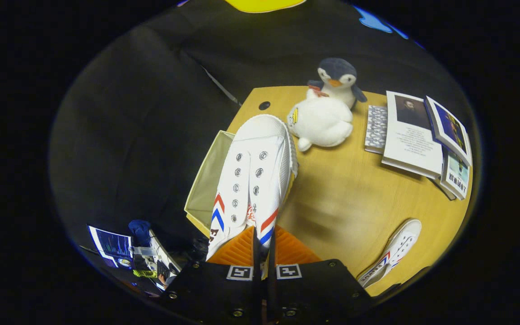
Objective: Open the storage box then place both shoes into the box .Put the left shoe in first, then the right shoe, with the right side of both shoes facing outward in a uniform manner.
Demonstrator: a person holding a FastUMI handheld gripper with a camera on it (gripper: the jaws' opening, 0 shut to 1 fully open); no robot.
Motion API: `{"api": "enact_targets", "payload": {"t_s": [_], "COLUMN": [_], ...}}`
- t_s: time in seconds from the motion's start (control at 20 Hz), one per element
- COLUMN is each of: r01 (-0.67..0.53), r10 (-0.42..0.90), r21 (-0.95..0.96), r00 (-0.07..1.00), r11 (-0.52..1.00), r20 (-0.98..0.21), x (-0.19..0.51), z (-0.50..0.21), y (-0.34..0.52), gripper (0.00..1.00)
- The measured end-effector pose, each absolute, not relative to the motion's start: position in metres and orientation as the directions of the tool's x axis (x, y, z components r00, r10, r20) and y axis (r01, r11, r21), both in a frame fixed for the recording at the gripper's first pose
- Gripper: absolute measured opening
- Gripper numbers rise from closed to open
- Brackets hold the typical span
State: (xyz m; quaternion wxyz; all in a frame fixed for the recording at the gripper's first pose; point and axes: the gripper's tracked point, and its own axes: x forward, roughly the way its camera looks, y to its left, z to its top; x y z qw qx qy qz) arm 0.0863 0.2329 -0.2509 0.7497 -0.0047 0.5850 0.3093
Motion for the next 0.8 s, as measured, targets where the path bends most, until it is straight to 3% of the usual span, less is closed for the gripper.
{"api": "enact_targets", "payload": {"t_s": [0.35,0.8], "r01": [-0.539,-0.588], "r10": [0.434,0.301], "r21": [0.334,0.237], "r00": [0.066,0.011], "r11": [0.773,0.773], "r20": [-0.899,-0.953], "x": [0.086,0.083], "z": [-0.258,-0.317], "y": [0.303,0.356], "gripper": [0.05,0.05]}}
